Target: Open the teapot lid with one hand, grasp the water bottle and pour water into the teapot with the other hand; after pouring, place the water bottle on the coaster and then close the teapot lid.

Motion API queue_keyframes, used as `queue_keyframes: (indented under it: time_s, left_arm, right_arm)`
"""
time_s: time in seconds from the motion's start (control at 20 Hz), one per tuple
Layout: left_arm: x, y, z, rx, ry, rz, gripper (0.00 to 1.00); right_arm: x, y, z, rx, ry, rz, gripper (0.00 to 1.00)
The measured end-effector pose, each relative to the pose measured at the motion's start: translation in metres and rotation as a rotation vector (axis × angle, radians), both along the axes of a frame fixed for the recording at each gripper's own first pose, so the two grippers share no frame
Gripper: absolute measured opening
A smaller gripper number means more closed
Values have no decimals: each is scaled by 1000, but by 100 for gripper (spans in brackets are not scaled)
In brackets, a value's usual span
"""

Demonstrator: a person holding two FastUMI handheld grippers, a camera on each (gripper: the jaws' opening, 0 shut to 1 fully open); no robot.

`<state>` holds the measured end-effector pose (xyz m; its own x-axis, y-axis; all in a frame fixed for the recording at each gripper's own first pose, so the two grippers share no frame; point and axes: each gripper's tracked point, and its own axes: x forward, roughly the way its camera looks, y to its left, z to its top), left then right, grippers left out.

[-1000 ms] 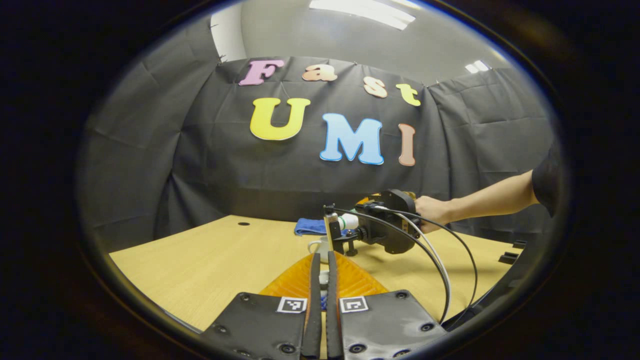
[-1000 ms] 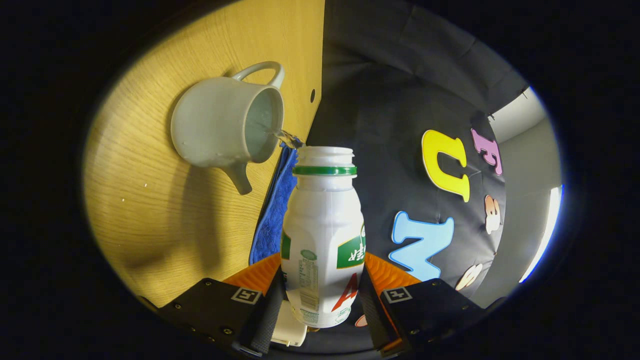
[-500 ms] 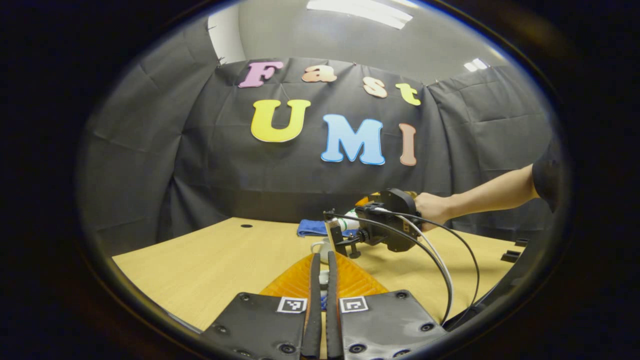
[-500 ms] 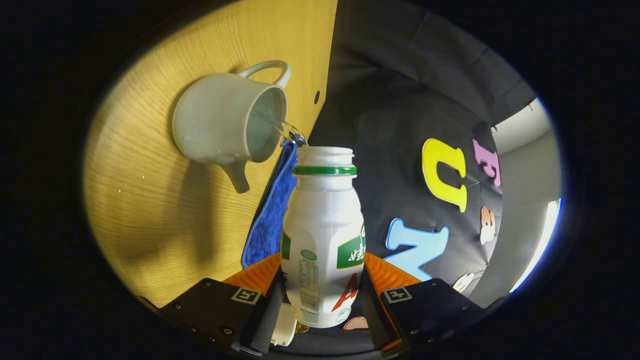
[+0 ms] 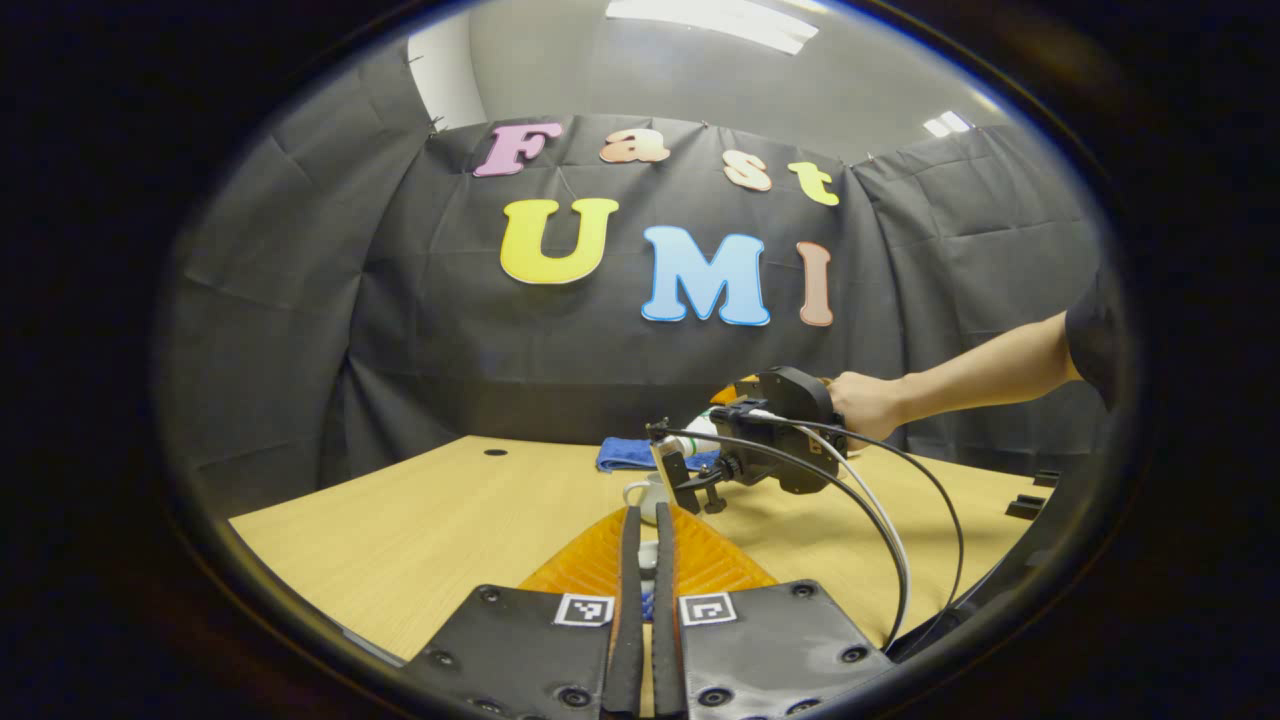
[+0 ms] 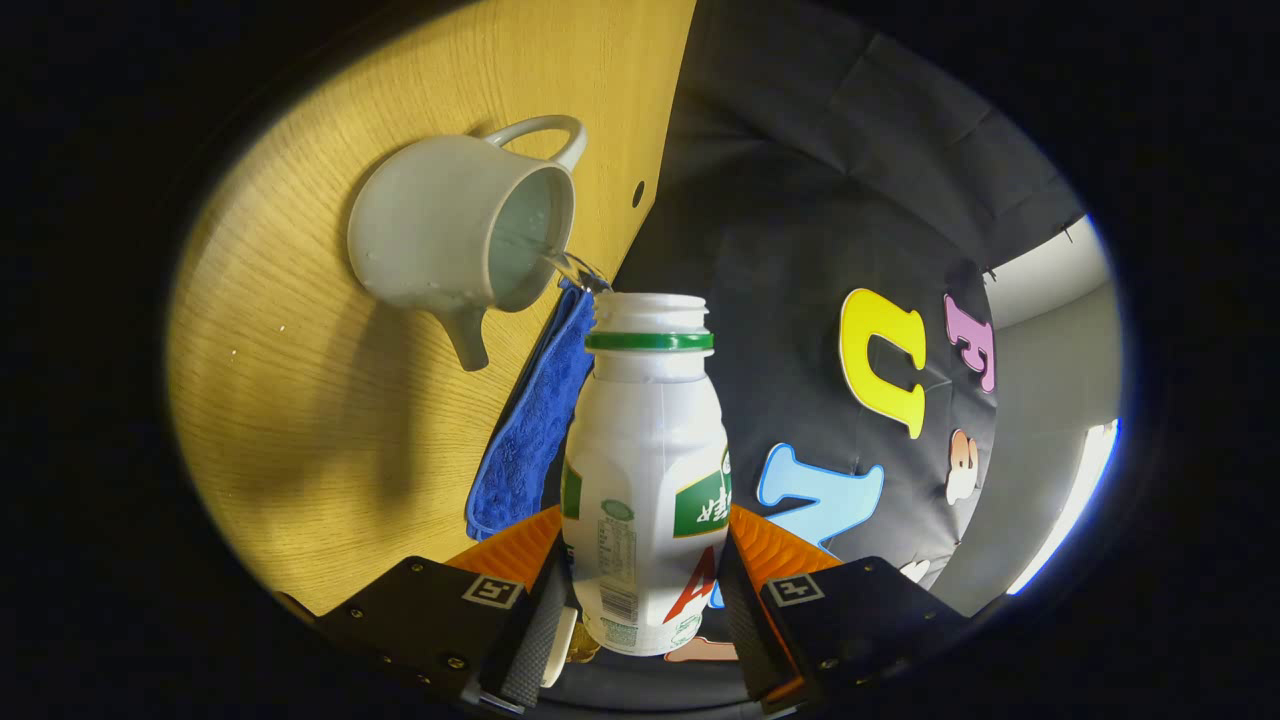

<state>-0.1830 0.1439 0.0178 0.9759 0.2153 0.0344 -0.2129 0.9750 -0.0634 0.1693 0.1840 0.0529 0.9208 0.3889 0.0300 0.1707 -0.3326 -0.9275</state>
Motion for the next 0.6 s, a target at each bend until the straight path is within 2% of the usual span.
queue_keyframes:
  time_s: [0.15,0.2,0.45,0.5,0.55,0.6]
  left_arm:
    - [-1,-1,-1,0,3,-1,10]
    - [1,0,0,-2,3,-3,14]
    - [0,-1,0,4,3,-5,14]
    - [1,-2,-1,6,4,-4,10]
    - [1,-1,-1,7,5,-4,14]
    - [1,-1,-1,7,6,-4,10]
  right_arm:
    - [0,1,4,-17,-15,5,73]
    - [-1,1,6,-24,-21,7,73]
    - [1,6,15,-59,-50,20,73]
    - [2,7,16,-64,-53,22,73]
    - [1,7,17,-69,-56,24,73]
    - [1,9,18,-73,-59,26,73]
